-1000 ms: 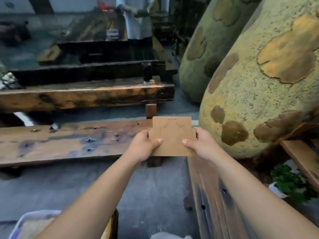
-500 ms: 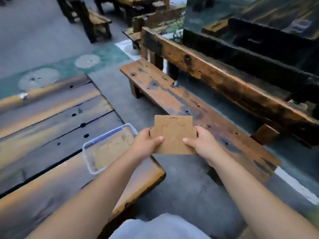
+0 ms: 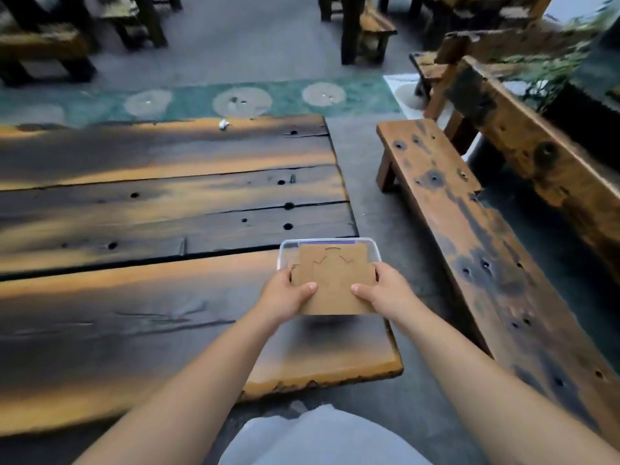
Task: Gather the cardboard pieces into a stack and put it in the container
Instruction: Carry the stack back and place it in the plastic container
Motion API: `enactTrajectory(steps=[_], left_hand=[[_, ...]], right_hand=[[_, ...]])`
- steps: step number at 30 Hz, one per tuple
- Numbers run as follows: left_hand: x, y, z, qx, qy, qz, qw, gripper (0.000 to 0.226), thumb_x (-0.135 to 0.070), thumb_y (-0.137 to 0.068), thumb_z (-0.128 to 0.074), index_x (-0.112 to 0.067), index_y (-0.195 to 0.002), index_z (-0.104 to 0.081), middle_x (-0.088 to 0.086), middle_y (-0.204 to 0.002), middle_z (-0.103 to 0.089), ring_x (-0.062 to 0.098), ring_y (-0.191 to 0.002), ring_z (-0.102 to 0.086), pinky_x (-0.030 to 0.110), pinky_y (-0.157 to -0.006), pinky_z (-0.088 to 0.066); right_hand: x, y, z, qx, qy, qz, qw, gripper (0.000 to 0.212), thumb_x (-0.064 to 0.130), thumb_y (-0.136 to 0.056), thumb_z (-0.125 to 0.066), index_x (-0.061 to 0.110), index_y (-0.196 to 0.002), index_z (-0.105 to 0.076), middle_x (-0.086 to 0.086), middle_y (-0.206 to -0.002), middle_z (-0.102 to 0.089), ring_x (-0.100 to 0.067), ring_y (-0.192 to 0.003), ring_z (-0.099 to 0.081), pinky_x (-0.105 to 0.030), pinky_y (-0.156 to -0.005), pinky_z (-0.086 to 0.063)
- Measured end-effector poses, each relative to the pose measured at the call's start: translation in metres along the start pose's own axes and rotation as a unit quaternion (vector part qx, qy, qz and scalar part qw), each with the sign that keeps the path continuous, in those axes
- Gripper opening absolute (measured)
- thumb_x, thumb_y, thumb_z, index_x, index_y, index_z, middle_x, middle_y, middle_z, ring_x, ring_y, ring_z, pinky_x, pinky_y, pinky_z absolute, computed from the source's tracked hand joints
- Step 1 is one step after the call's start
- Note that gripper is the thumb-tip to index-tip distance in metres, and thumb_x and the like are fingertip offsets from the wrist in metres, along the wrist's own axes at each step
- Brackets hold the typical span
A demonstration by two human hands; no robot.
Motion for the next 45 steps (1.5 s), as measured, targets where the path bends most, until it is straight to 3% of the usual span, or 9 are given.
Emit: enactTrajectory(steps=[3,10,18,24,31,34,36,40,45], left_hand=[[0.014,-0.02,0.013,-0.013,-0.031,0.015,0.999,0.022,-0.027,-0.085,-0.069,-0.026,-0.104,-0.058,-0.006,-0.095,-0.064,0.008,-0.079,-0.059,0.025,-0.06,-0.044],[0.032,-0.066,0.009,-0.03,-0.078,0.051,0.995,0.038,-0.03,-0.083,-0.069,-0.019,-0.118,-0.058,0.003,-0.111,-0.068,0.021,-0.092,-0.06,0.029,-0.08,-0.047],[0.038,-0.115,-0.011,-0.041,-0.15,0.077,0.985,0.063,-0.033,-0.083,-0.07,-0.014,-0.137,-0.043,0.006,-0.131,-0.06,0.027,-0.119,-0.055,0.03,-0.094,-0.043],[0.051,-0.134,-0.029,-0.012,-0.222,0.1,0.97,0.076,-0.031,-0.085,-0.068,-0.011,-0.146,-0.028,0.008,-0.127,-0.06,0.028,-0.115,-0.056,0.025,-0.08,-0.038],[0.066,-0.141,-0.035,0.003,-0.276,0.124,0.953,0.076,-0.033,-0.084,-0.068,-0.01,-0.145,-0.029,0.009,-0.117,-0.058,0.021,-0.091,-0.055,0.026,-0.072,-0.04],[0.067,-0.144,-0.037,0.004,-0.28,0.131,0.951,0.077,-0.032,-0.084,-0.069,-0.007,-0.144,-0.03,0.012,-0.122,-0.054,0.024,-0.1,-0.055,0.027,-0.076,-0.041],[0.068,-0.145,-0.038,0.007,-0.283,0.131,0.95,0.073,-0.032,-0.084,-0.07,-0.004,-0.141,-0.034,0.012,-0.12,-0.055,0.025,-0.104,-0.056,0.025,-0.075,-0.039],[0.07,-0.147,-0.039,0.014,-0.236,0.135,0.962,0.08,-0.027,-0.082,-0.072,-0.008,-0.146,-0.026,0.009,-0.131,-0.053,0.025,-0.115,-0.054,0.024,-0.084,-0.039],[0.066,-0.149,-0.038,0.026,-0.174,0.121,0.977,0.084,-0.023,-0.075,-0.07,-0.014,-0.146,-0.025,0.006,-0.142,-0.043,0.025,-0.122,-0.05,0.039,-0.1,-0.046]], right_hand=[[0.003,-0.02,-0.017,0.003,0.002,-0.015,1.0,0.04,0.017,-0.081,-0.073,0.022,-0.117,-0.056,0.018,-0.088,-0.059,-0.002,-0.079,-0.058,-0.014,-0.061,-0.042],[-0.007,-0.062,-0.037,-0.002,0.044,-0.07,0.997,0.056,0.02,-0.082,-0.074,0.015,-0.132,-0.05,-0.008,-0.123,-0.062,-0.025,-0.108,-0.06,-0.034,-0.092,-0.049],[-0.034,-0.106,-0.041,-0.014,0.074,-0.101,0.992,0.057,0.022,-0.082,-0.073,0.019,-0.132,-0.045,-0.008,-0.124,-0.061,-0.026,-0.108,-0.059,-0.026,-0.081,-0.042],[-0.051,-0.122,-0.053,0.052,0.133,-0.114,0.983,0.06,0.022,-0.084,-0.071,0.016,-0.135,-0.039,-0.011,-0.128,-0.059,-0.032,-0.113,-0.057,-0.043,-0.096,-0.048],[-0.063,-0.129,-0.059,0.064,0.171,-0.111,0.977,0.054,0.025,-0.081,-0.072,0.016,-0.127,-0.046,-0.01,-0.123,-0.061,-0.031,-0.113,-0.057,-0.042,-0.094,-0.048],[-0.066,-0.131,-0.062,0.058,0.191,-0.114,0.973,0.053,0.026,-0.081,-0.071,0.015,-0.127,-0.046,-0.012,-0.125,-0.06,-0.034,-0.116,-0.054,-0.04,-0.095,-0.046],[-0.069,-0.13,-0.062,0.047,0.219,-0.12,0.967,0.054,0.031,-0.081,-0.07,0.017,-0.127,-0.045,-0.012,-0.135,-0.05,-0.036,-0.124,-0.046,-0.042,-0.102,-0.041],[-0.071,-0.131,-0.059,0.018,0.194,-0.139,0.971,0.07,0.03,-0.077,-0.075,0.018,-0.133,-0.036,-0.003,-0.158,-0.002,-0.034,-0.139,-0.026,-0.045,-0.112,-0.032],[-0.076,-0.133,-0.06,0.045,0.113,-0.181,0.976,0.095,0.031,-0.073,-0.077,0.015,-0.148,-0.02,-0.005,-0.16,-0.01,-0.032,-0.142,-0.025,-0.047,-0.114,-0.03]])
Point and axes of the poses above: each hand's wrist, its own y-axis away from the middle knuckle, its own z-axis out of the back of the hand, x = y × z, the point moved 7 cm from there along -y, towards the middle knuckle
